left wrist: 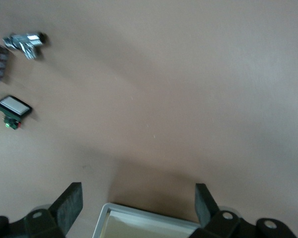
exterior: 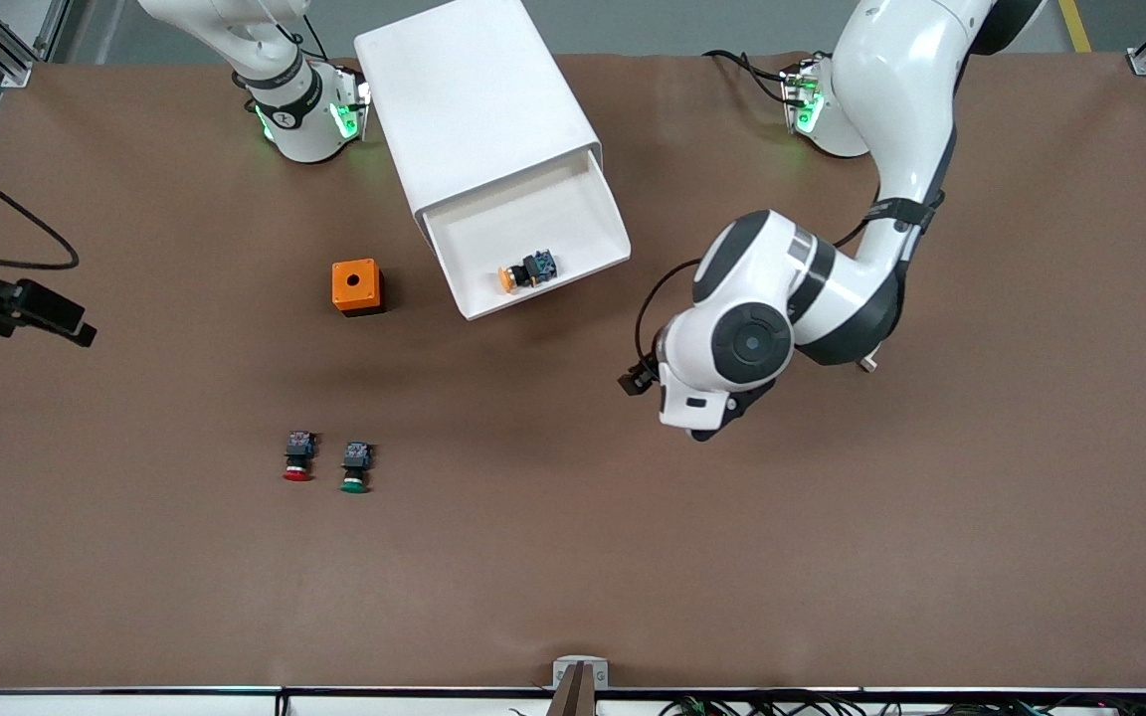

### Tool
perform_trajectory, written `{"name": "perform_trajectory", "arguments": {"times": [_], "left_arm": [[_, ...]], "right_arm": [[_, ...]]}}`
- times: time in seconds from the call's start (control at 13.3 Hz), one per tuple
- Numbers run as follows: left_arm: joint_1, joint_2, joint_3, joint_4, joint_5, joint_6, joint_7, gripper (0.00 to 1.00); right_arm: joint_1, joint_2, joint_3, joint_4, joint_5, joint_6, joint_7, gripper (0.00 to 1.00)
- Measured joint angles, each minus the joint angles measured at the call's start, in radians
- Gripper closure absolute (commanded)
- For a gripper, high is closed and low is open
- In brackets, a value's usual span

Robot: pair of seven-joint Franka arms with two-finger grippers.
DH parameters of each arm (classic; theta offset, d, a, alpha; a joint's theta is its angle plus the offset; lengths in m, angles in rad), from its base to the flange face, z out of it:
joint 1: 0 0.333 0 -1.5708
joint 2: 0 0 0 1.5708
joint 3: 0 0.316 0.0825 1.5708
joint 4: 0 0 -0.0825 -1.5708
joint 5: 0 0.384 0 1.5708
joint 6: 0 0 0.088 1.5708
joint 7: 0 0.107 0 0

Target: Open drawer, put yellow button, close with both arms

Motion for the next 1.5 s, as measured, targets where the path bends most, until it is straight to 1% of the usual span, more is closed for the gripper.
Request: {"name": "perform_trajectory", "arguments": {"times": [0.08,0.23,0.45,0.75,1.05,1.5], "left_arm": [[-0.028,0.000,0.000,-0.001,0.002,0.009,0.000,0.01],[-0.070,0.000,0.001,-0.001,0.005,0.029,-0.004,0.01],[-0.105,0.000,0.001,-0.002,0.006,0.034,-0.008,0.01],[-0.162,0.000,0.000,-0.003,0.006,0.035,-0.041,0.01],[-0.205,0.000,-0.006,-0.004,0.001,0.035,-0.053,0.01],[-0.277,0.000,-0.024,-0.007,-0.063,0.035,-0.117,0.01]], "right_arm": [[0.015,-0.031,0.001,-0.029,-0.021,0.010,0.000,0.00],[0.025,-0.081,0.001,-0.089,-0.035,0.031,0.000,0.00],[0.022,-0.109,-0.004,-0.134,-0.039,0.050,-0.006,0.00],[-0.002,-0.112,-0.007,-0.135,-0.042,0.060,-0.024,0.00],[-0.004,-0.112,-0.004,-0.120,-0.042,0.064,-0.026,0.00],[-0.017,-0.112,0.011,-0.119,-0.042,0.064,-0.026,0.00]]}}
